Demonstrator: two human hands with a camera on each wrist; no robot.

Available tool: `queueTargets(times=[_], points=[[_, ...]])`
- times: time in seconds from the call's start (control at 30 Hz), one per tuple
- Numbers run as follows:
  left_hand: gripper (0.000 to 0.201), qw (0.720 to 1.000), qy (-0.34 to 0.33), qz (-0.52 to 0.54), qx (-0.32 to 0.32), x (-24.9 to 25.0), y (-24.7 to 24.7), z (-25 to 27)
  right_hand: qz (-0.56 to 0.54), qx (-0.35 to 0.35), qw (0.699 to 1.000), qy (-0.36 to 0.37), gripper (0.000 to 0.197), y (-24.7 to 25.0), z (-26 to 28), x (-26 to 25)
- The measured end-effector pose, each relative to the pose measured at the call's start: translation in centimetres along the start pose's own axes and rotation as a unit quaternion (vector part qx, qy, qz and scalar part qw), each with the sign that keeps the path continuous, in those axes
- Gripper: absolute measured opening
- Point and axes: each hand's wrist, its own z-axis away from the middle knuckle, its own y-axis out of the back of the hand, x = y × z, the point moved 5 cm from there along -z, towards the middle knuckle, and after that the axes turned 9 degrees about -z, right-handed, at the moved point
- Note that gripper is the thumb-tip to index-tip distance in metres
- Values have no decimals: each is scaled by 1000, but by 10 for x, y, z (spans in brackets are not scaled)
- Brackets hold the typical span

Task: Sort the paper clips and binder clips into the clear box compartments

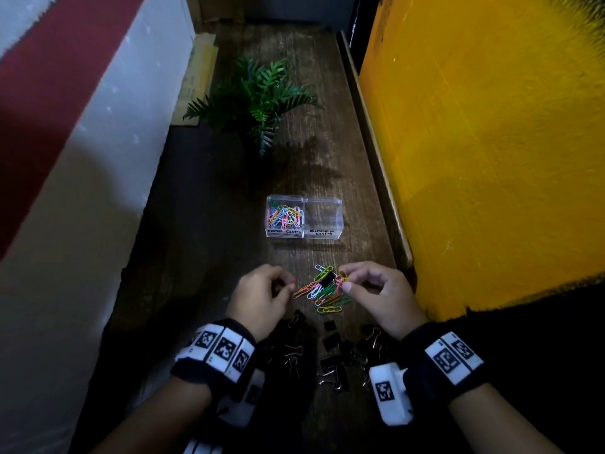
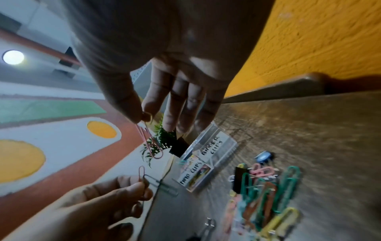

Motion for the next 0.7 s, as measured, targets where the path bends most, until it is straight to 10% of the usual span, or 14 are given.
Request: queueTargets(times=[0.37,0.7], points=[[11,963,80,254,44,1,32,-104,-88,19,994,-62,10,-35,-89,-26],[3,987,128,-90,-37,-7,20,-160,96,91,982,-136,13,-66,-176,8]])
